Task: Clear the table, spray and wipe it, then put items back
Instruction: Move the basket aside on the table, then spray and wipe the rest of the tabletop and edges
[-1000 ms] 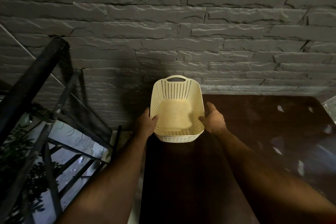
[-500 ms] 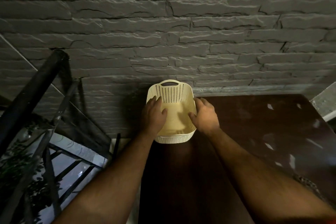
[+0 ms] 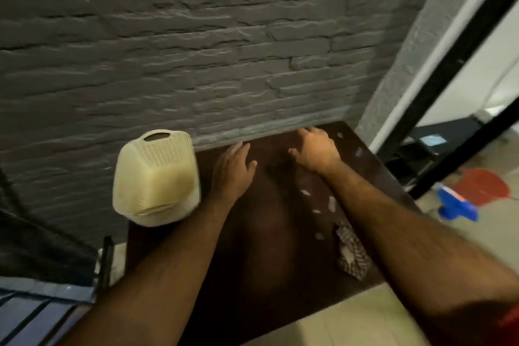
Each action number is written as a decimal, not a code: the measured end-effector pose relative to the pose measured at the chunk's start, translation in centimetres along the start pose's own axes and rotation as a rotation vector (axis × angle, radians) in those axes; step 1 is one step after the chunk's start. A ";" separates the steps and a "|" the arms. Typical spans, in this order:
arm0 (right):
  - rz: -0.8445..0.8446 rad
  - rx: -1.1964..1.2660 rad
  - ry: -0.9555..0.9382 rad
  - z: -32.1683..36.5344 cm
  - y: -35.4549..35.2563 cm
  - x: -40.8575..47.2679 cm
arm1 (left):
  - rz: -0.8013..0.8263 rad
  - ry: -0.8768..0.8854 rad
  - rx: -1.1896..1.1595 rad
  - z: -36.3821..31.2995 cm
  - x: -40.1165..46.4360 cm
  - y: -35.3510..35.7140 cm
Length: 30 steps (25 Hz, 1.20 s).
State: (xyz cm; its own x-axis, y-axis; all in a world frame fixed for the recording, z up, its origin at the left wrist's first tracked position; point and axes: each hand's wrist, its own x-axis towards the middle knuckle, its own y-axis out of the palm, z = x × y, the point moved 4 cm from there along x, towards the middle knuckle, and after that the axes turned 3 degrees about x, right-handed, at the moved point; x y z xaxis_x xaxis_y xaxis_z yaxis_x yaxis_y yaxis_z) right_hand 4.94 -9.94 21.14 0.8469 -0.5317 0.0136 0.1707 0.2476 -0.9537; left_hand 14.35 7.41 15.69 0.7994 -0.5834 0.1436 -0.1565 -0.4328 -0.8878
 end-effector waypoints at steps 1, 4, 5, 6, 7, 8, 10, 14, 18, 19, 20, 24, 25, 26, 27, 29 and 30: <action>-0.018 -0.030 0.008 -2.9 -2.0 -0.5 | 0.010 0.033 -0.013 -3.2 -0.3 1.4; -0.059 -0.113 0.047 -11.8 -7.4 -2.1 | 0.061 0.122 -0.054 -12.3 -1.7 6.4; -0.065 -0.141 0.063 -14.3 -9.0 -2.6 | 0.081 0.140 -0.077 -14.8 -2.2 8.1; -0.069 -0.155 0.082 -16.7 -10.6 -3.2 | 0.110 0.156 -0.093 -17.0 -2.7 9.7; -0.068 -0.148 0.107 -18.8 -12.0 -3.8 | 0.144 0.170 -0.104 -19.1 -3.1 11.3; -0.065 -0.122 0.132 -20.4 -13.0 -4.2 | 0.186 0.177 -0.110 -20.5 -3.6 12.7; -0.028 -0.014 0.188 -23.8 -14.1 -5.3 | 0.272 0.192 -0.096 -23.0 -4.5 15.4; 0.214 0.331 0.263 -27.9 -12.0 -8.3 | 0.403 0.148 -0.021 -24.1 -6.1 19.3; 0.350 0.648 0.370 -30.4 -8.6 -10.5 | 0.518 0.121 0.101 -22.8 -7.1 22.1; 0.335 0.681 0.382 -31.3 -8.2 -10.8 | 0.554 0.111 0.133 -22.4 -7.5 22.9; 0.336 0.693 0.385 -32.0 -7.9 -11.1 | 0.586 0.106 0.168 -22.0 -7.7 23.5; 0.541 0.661 0.313 -33.6 -6.8 -13.2 | 0.715 0.084 0.245 -20.9 -9.8 25.4; 0.597 0.663 0.285 -33.6 -6.5 -13.6 | 0.749 0.089 0.255 -20.8 -10.6 25.9; 0.645 0.670 0.258 -33.5 -6.4 -13.9 | 0.773 0.095 0.267 -20.8 -11.2 26.4; 0.688 0.693 0.235 -33.3 -6.2 -14.1 | 0.788 0.104 0.292 -20.8 -11.8 27.0; 0.748 0.747 0.175 -32.9 -5.7 -14.3 | 0.784 0.103 0.358 -21.0 -12.8 28.2; 0.748 0.755 0.144 -32.7 -5.4 -14.3 | 0.766 0.082 0.385 -21.2 -13.0 28.7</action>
State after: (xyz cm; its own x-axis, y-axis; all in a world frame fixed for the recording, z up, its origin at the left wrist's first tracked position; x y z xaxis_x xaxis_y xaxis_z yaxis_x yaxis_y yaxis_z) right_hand -24.53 -30.20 16.30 0.8067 -0.1157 -0.5796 -0.0580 0.9604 -0.2724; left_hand -12.80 -12.00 -2.36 0.5068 -0.6742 -0.5372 -0.4160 0.3545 -0.8374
